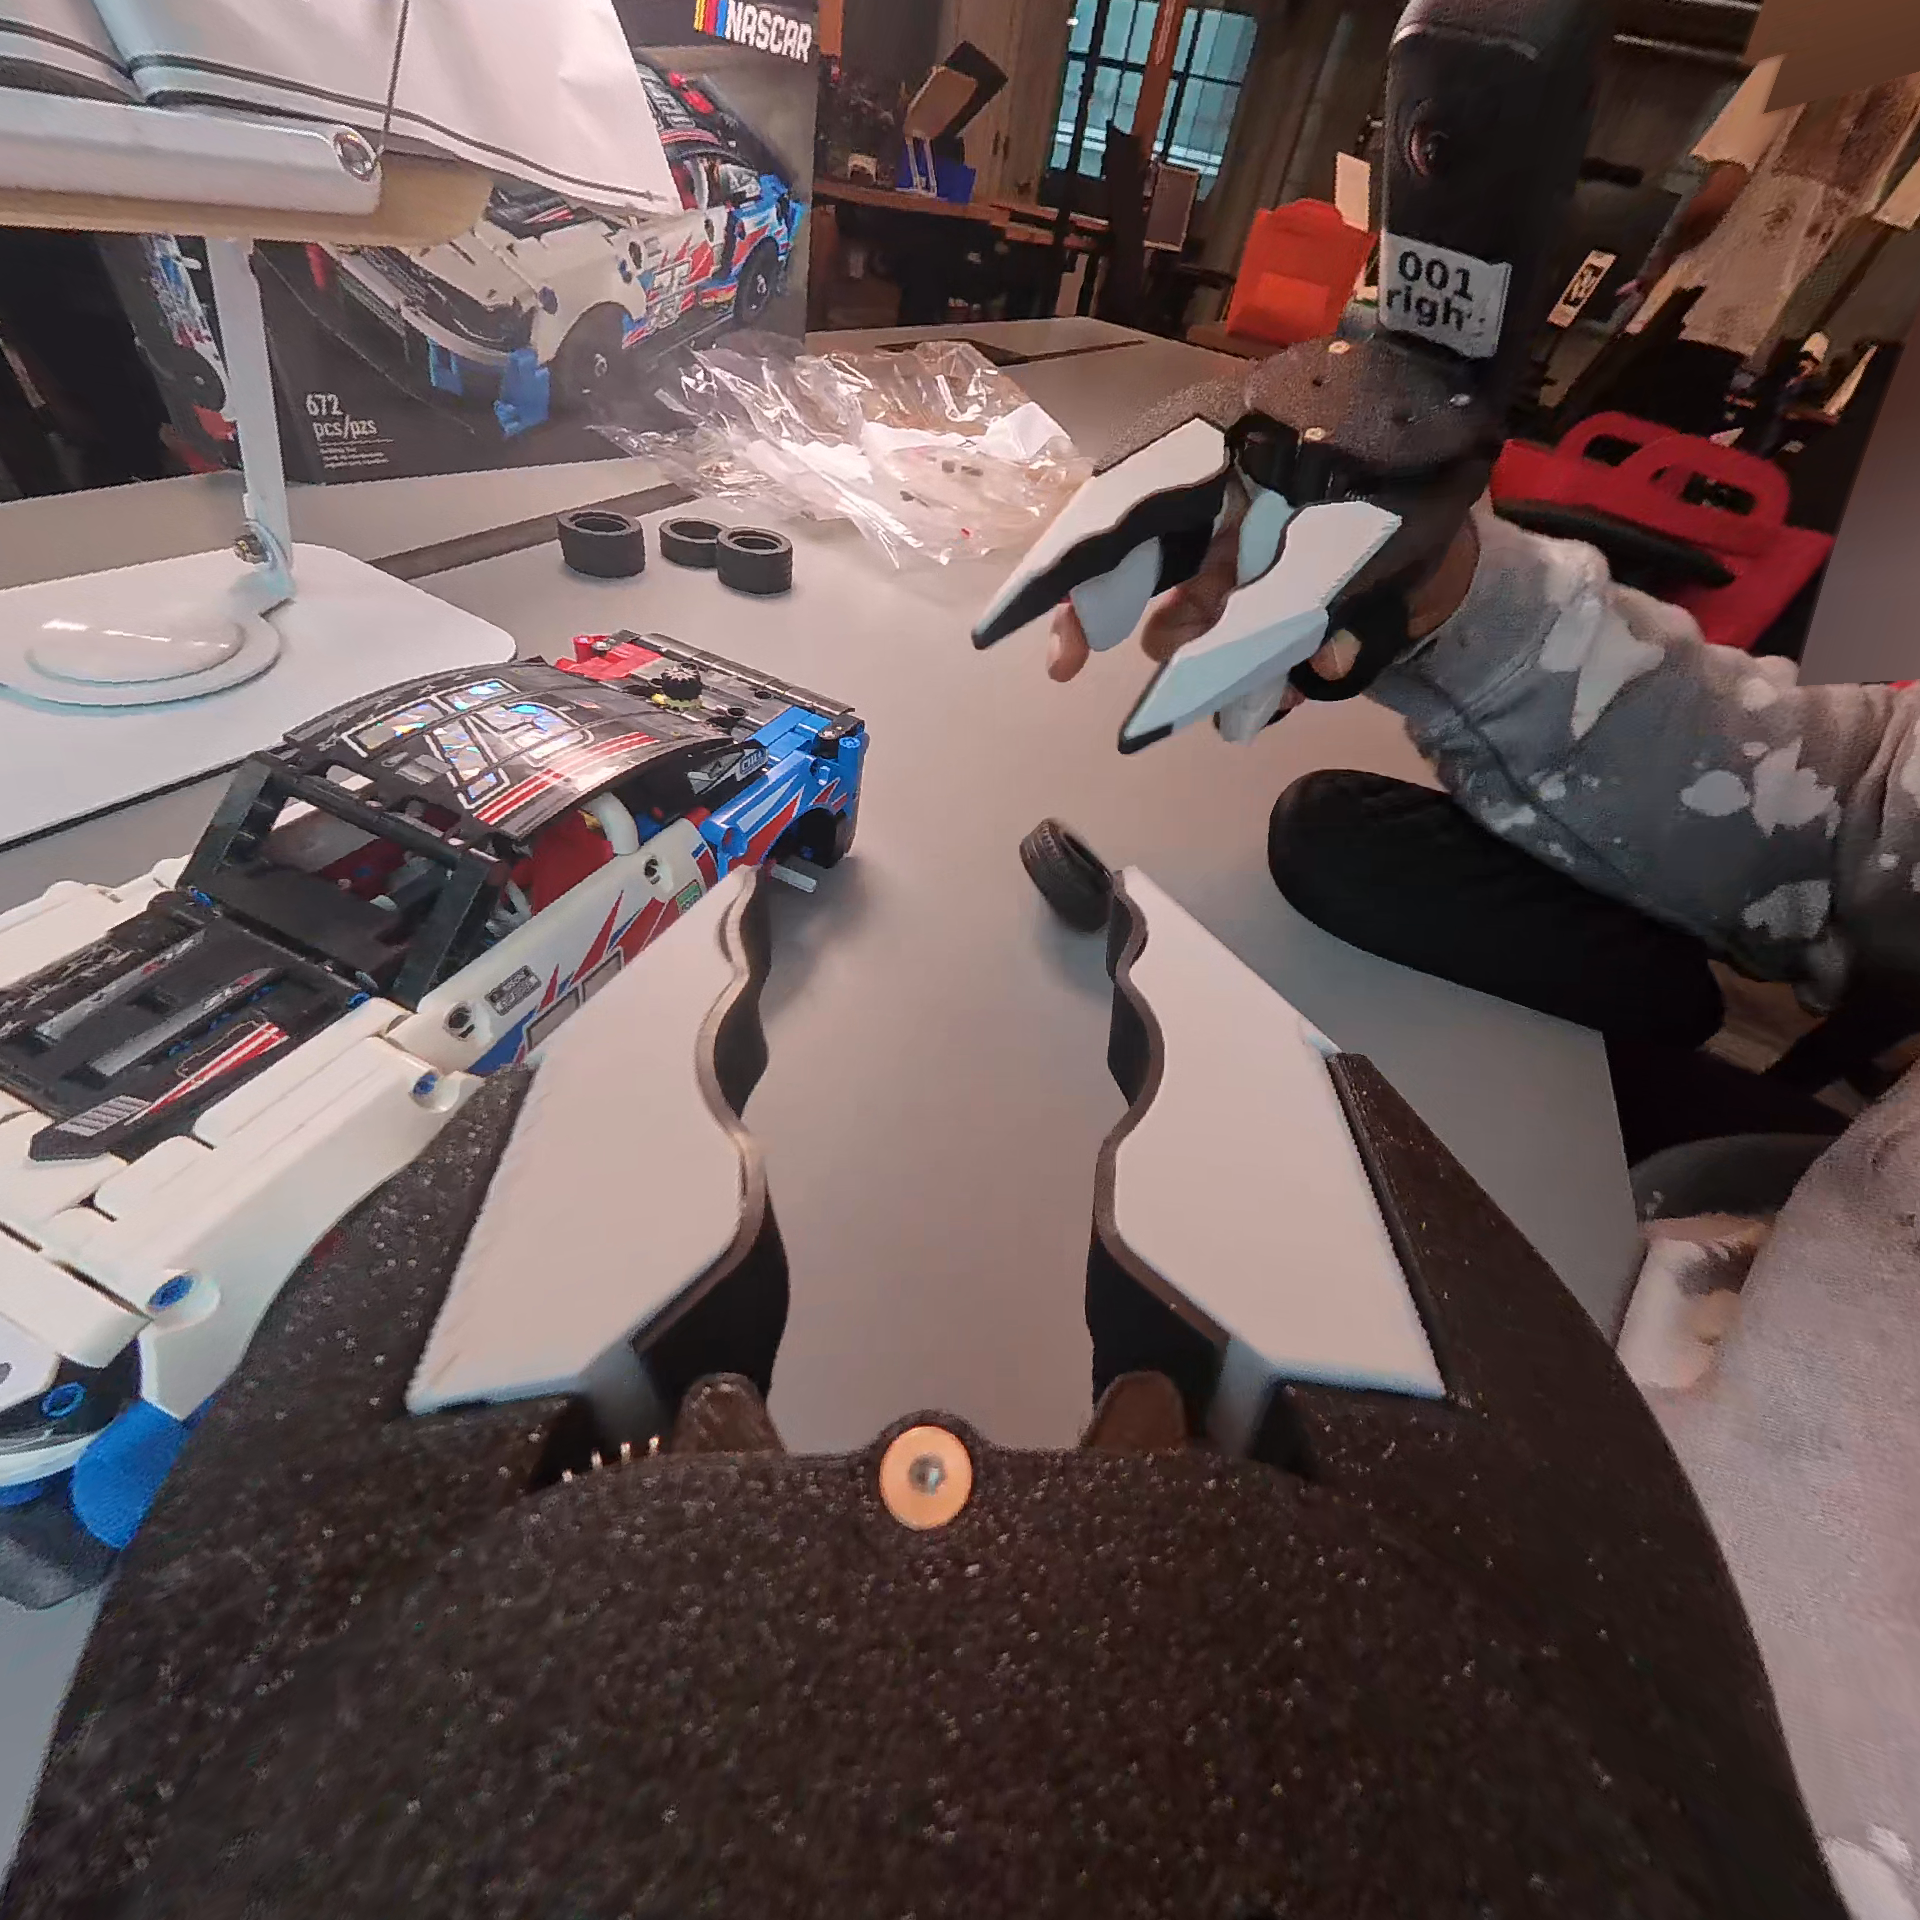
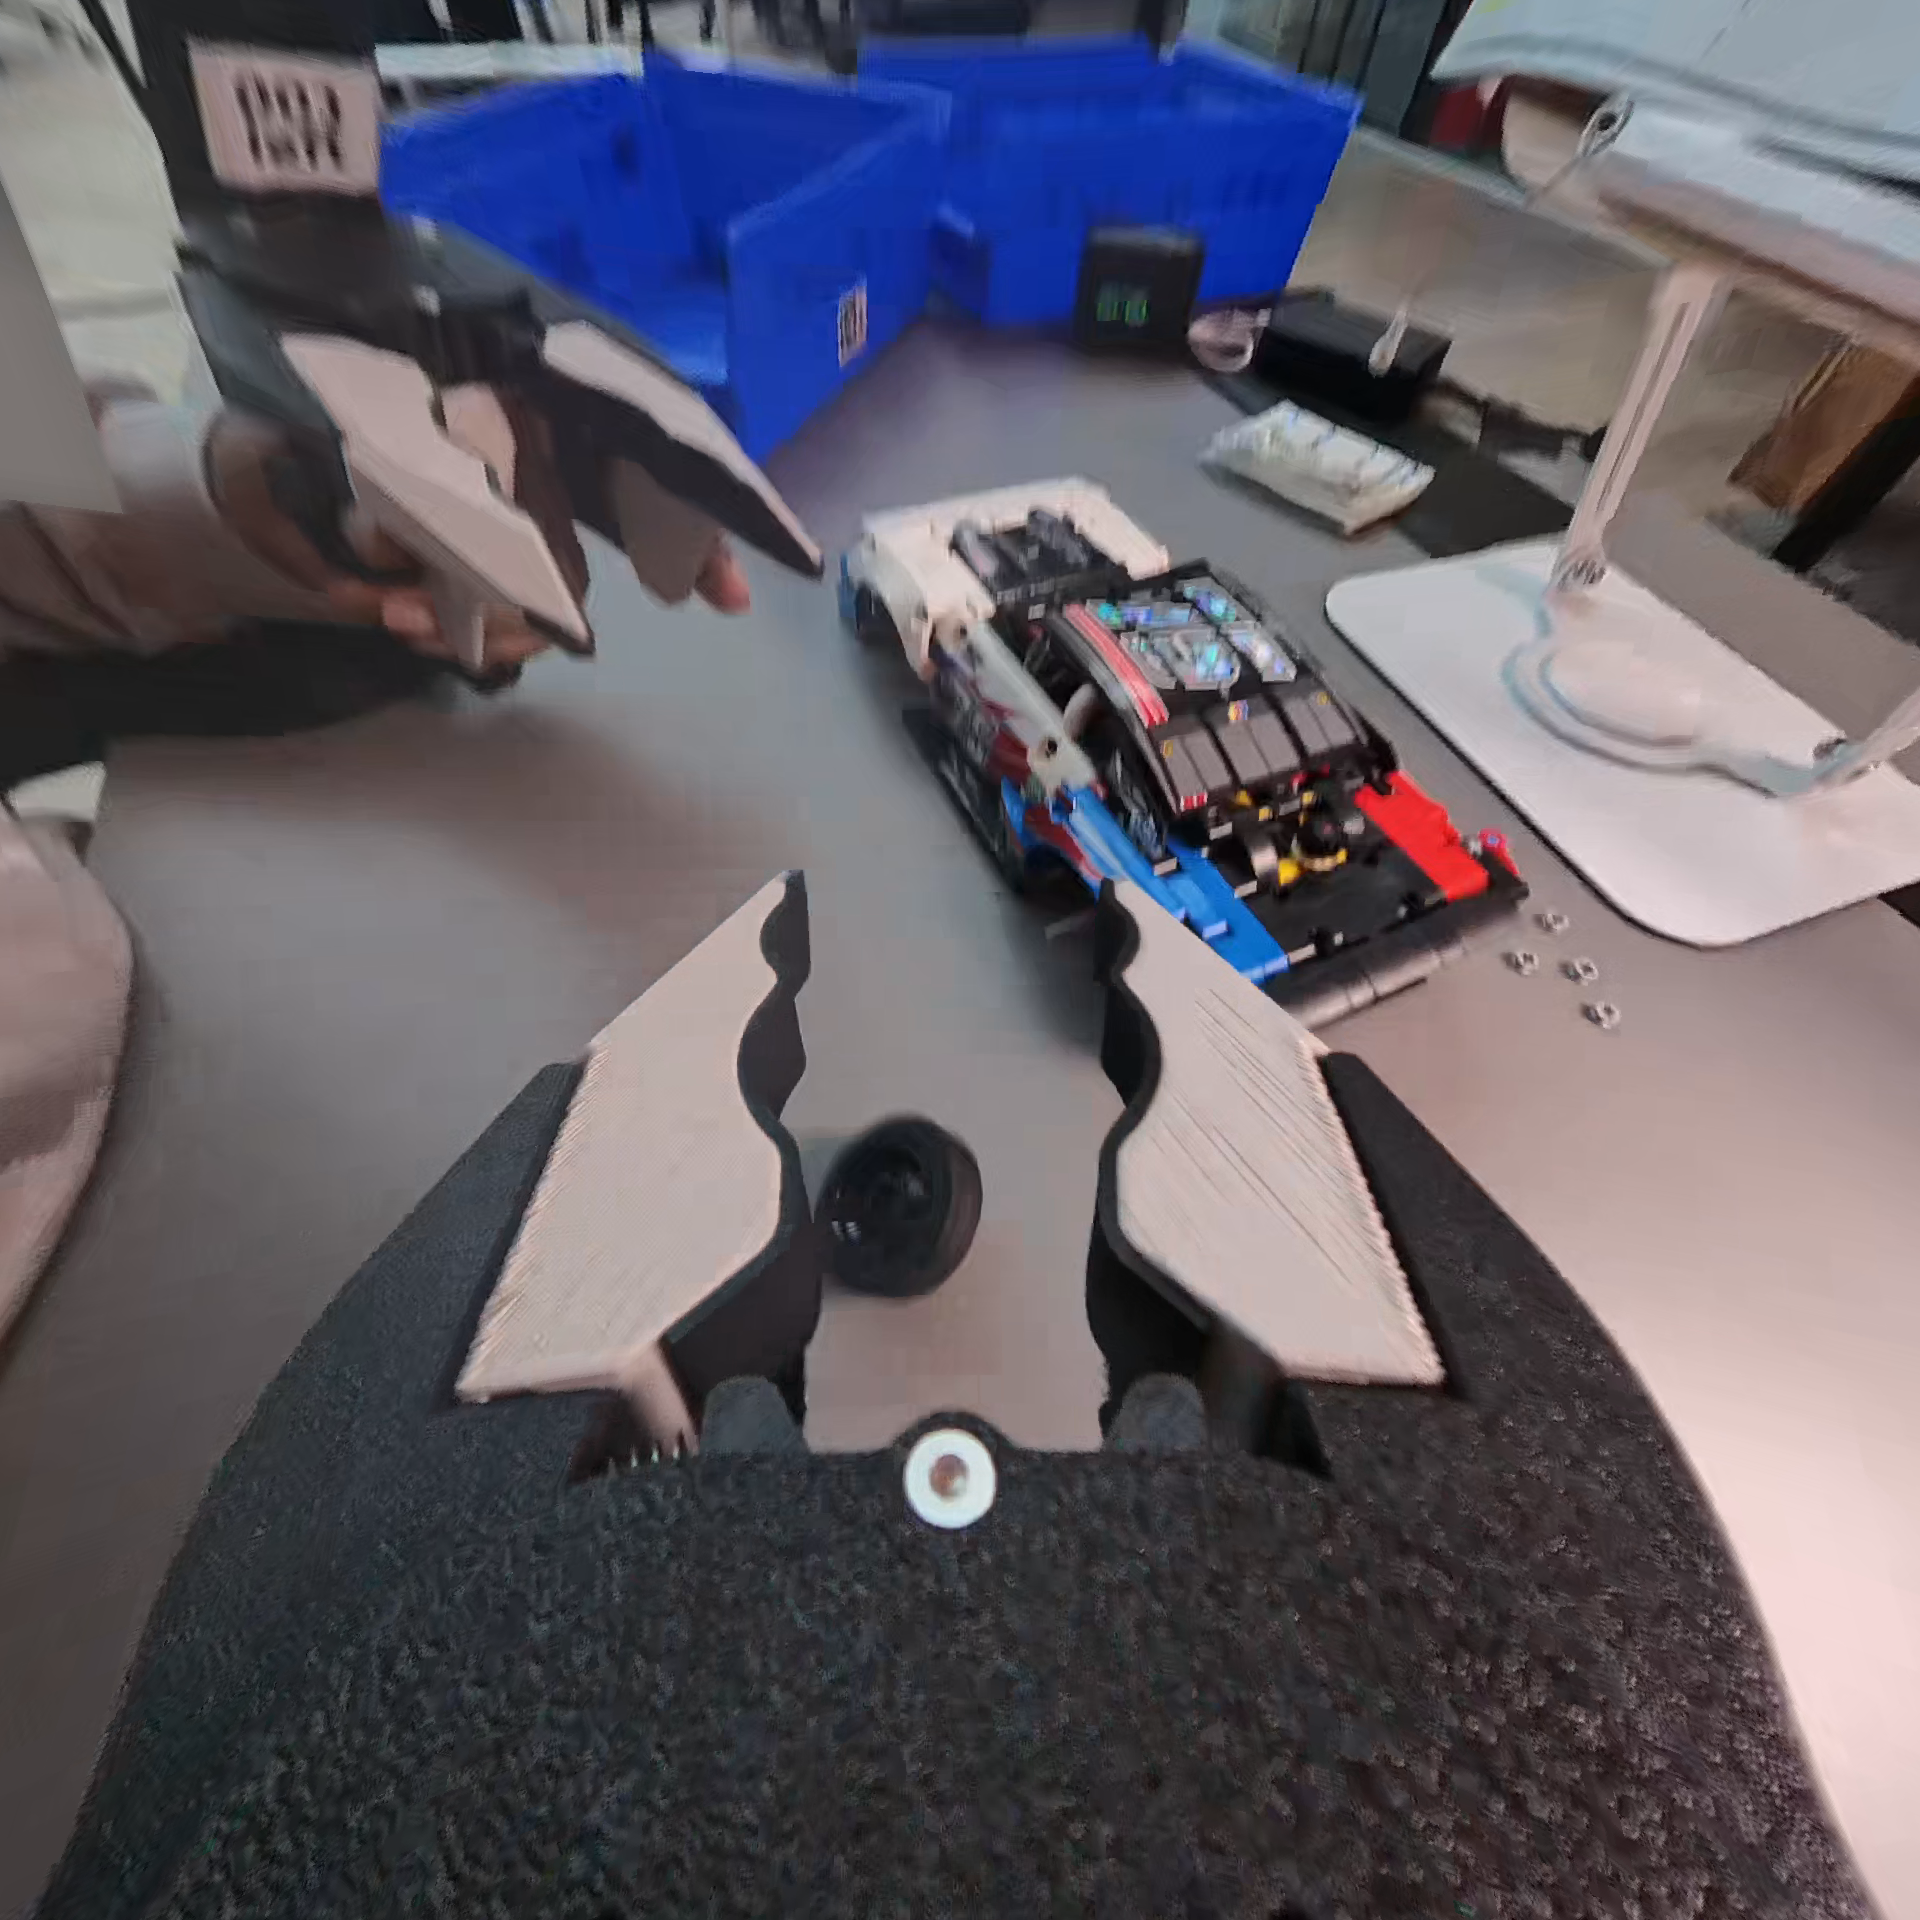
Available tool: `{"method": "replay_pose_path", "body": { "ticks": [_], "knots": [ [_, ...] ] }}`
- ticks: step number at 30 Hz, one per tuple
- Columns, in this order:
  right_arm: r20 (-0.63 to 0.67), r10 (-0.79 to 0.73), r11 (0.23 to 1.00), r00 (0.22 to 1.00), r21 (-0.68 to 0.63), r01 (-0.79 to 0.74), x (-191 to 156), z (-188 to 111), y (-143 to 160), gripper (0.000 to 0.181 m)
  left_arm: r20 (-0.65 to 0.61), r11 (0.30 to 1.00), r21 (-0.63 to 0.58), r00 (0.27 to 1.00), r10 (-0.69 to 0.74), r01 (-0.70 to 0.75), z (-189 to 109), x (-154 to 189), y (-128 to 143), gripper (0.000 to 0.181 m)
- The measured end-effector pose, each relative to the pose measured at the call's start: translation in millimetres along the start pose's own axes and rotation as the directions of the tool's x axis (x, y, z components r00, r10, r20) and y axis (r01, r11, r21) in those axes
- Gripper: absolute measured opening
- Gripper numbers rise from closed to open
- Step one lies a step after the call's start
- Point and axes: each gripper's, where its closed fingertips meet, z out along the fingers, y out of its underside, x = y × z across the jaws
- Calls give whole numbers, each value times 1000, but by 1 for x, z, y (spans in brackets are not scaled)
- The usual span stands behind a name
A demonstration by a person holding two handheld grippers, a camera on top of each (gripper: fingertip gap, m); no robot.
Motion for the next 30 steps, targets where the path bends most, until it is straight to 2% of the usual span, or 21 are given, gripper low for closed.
{"method": "replay_pose_path", "body": {
  "ticks": [4, 7, 8, 9, 10, 11, 14, 20, 22, 25, 26, 29, 30],
  "knots": [
    [33, -47, 932, 998, -358, 56, -8, -18, 67, 64, -16, 999, -50, 1000, 11, -12, 1, -2, 5, 65],
    [57, -10, 919, 998, -393, 31, -18, -2, 90, 67, -52, 995, -91, 998, -37, 32, 7, -3, 16, 64],
    [63, -10, 914, 998, -404, 35, -19, 7, 94, 62, -69, 993, -106, 996, -63, 55, 10, -2, 20, 64],
    [86, -21, 901, 996, -430, 56, -23, 15, 99, 44, -87, 990, -120, 992, -89, 78, 13, 0, 24, 64],
    [104, -54, 915, 993, -393, 91, -25, 21, 90, 37, -100, 987, -129, 989, -107, 94, 15, 3, 26, 64],
    [68, -120, 935, 990, -328, 136, -19, 26, 75, 36, -109, 986, -133, 987, -118, 103, 15, 5, 27, 64],
    [74, -134, 980, 988, -137, 144, -26, 30, 31, 35, -133, 985, -101, 979, -153, 140, 13, 9, 22, 61],
    [-41, -306, 949, 951, 70, 308, -47, 36, -16, 35, -266, 938, -6, 903, -336, 347, 8, 16, 0, 51],
    [-59, -366, 924, 929, 96, 370, -59, 39, -23, 35, -292, 905, -6, 865, -409, 426, 7, 14, -3, 44],
    [-57, -410, 906, 910, 89, 414, -69, 46, -24, 35, -346, 864, -23, 807, -479, 503, 3, 15, -5, 17],
    [-62, -413, 904, 909, 94, 417, -69, 47, -25, 35, -359, 849, -28, 787, -502, 528, 2, 15, -5, 16],
    [-14, -329, 934, 944, 143, 328, -73, 46, -30, 35, -424, 793, -43, 708, -566, 608, -3, 17, -10, 15],
    [25, -264, 951, 964, 171, 257, -75, 46, -33, 28, -459, 763, -31, 669, -584, 646, -6, 16, -15, 13]
  ]
}}
